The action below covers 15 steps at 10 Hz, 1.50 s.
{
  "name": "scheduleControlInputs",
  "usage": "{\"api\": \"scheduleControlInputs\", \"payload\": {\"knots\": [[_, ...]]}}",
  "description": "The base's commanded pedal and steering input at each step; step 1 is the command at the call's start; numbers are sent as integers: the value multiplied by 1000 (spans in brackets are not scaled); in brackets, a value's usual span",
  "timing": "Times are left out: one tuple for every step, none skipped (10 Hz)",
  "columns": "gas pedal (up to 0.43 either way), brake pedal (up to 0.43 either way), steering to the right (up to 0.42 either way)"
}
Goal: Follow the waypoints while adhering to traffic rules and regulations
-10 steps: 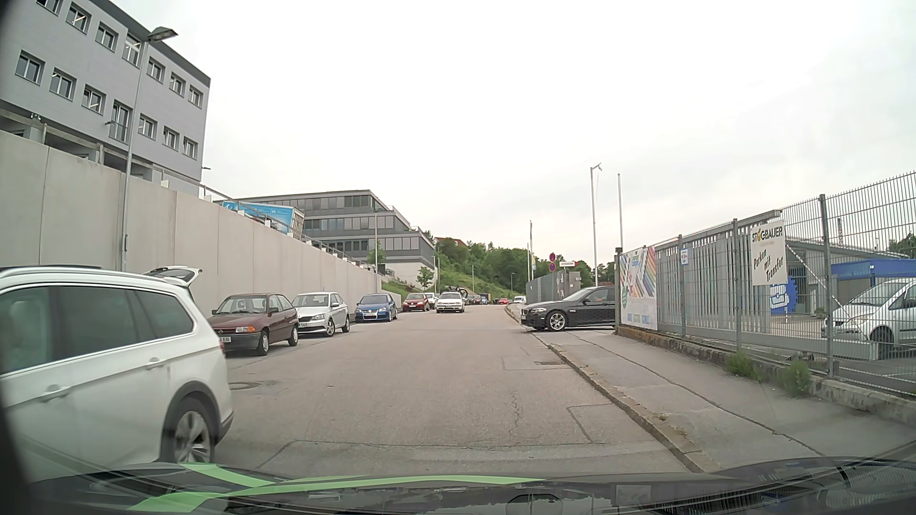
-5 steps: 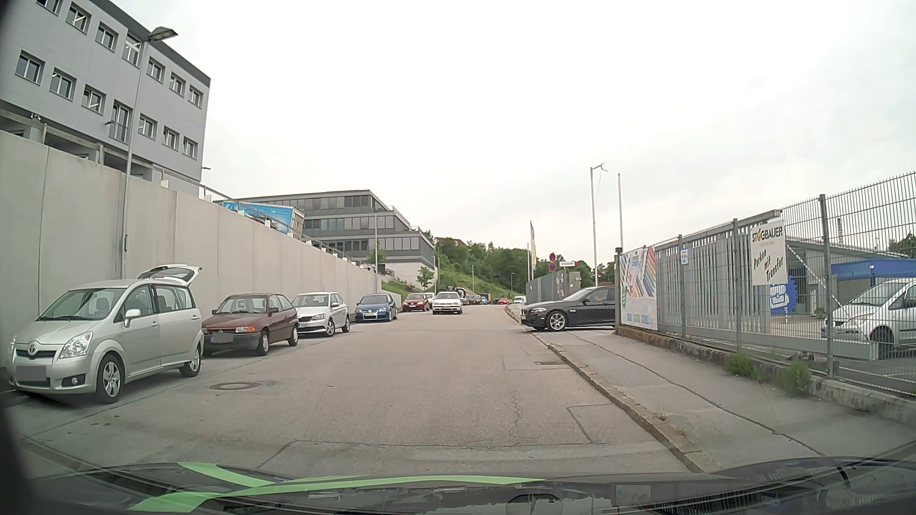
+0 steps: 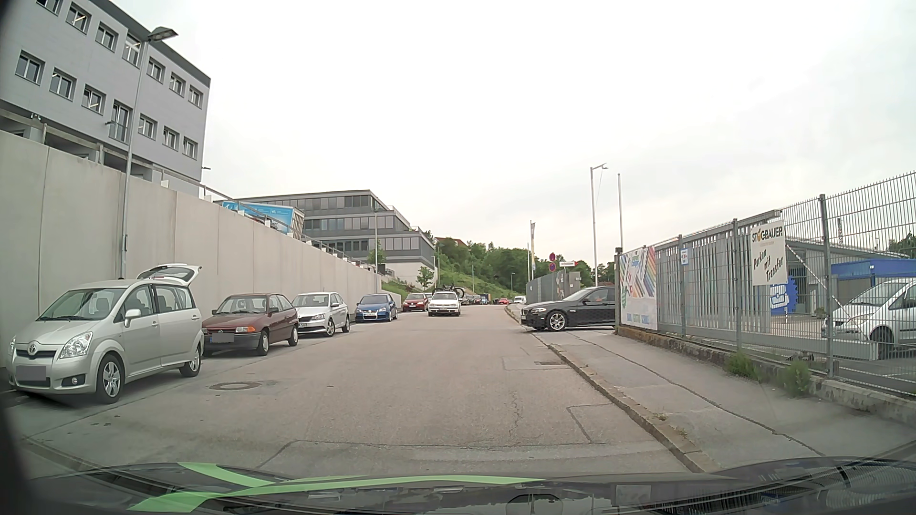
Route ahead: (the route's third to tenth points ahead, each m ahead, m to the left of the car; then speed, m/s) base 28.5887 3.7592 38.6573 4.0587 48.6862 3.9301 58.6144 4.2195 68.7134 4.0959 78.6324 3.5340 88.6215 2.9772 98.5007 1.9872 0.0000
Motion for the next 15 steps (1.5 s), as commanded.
{"api": "scheduleControlInputs", "payload": {"knots": [[0,128,-5],[0,122,-5],[0,122,-5],[0,128,-4],[0,128,-4],[0,128,-5],[0,128,-5],[0,122,-5],[0,122,-5],[0,122,-5],[0,122,-4],[0,122,-5],[0,128,-5],[0,128,-4],[0,128,-5]]}}
